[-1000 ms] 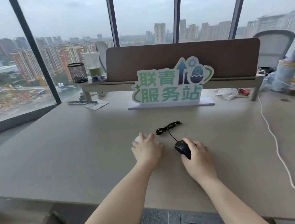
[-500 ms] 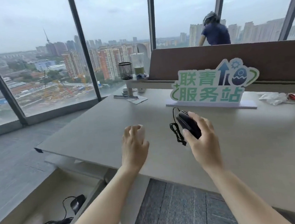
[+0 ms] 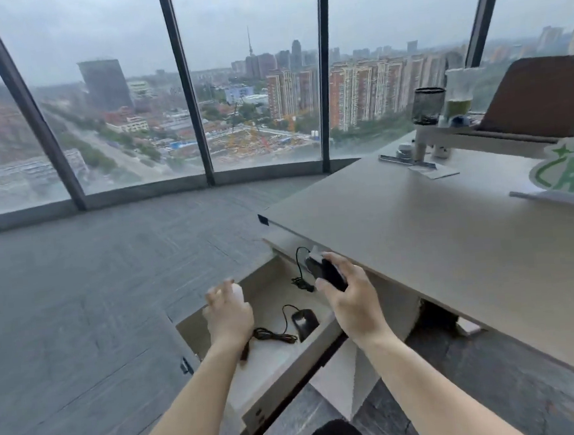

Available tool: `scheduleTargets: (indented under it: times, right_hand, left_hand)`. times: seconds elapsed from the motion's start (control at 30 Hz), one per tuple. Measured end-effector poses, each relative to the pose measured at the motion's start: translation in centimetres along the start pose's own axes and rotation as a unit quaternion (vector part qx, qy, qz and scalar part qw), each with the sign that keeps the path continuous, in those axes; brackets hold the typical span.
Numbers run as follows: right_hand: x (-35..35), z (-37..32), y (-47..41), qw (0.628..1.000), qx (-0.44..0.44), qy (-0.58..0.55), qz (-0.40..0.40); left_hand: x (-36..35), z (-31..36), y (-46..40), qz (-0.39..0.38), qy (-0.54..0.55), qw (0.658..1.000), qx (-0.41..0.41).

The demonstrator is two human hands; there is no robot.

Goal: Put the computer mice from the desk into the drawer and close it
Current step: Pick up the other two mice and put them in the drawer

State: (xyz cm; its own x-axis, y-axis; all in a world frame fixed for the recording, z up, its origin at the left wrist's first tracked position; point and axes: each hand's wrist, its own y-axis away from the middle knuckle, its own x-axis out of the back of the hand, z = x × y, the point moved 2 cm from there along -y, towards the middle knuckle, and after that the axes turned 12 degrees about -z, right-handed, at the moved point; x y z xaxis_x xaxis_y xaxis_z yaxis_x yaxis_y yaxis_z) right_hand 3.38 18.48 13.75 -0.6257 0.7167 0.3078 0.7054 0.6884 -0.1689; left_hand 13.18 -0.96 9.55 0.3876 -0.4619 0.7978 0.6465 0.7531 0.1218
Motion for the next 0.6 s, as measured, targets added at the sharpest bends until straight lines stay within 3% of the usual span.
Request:
scheduleTargets:
  times: [0.1, 0.27, 0.5, 0.6]
  right_hand:
    - [-4.4, 3.2, -1.7, 0.996, -0.057, 0.053, -0.042]
    - [-10.2, 8.1, -4.5, 0.966, -0.154, 0.158, -0.138]
    - [-16.0, 12.4, -5.9, 0.866, -0.219, 0.359, -0.269]
    - [-17.0, 13.3, -6.3, 0.822, -0.232, 0.426, -0.3]
  left_hand:
    - [-1.7, -3.8, -1.4, -0.049, 0.034, 0.995, 0.084]
    - [-5.0, -7.3, -4.3, -0.095, -0.03, 0.982, 0.163]
    - [-8.8, -10.3, -6.3, -0.205, -0.079, 0.934, 0.28]
    - [-10.3, -11.7, -7.3, -0.224, -0.114, 0.935, 0.249]
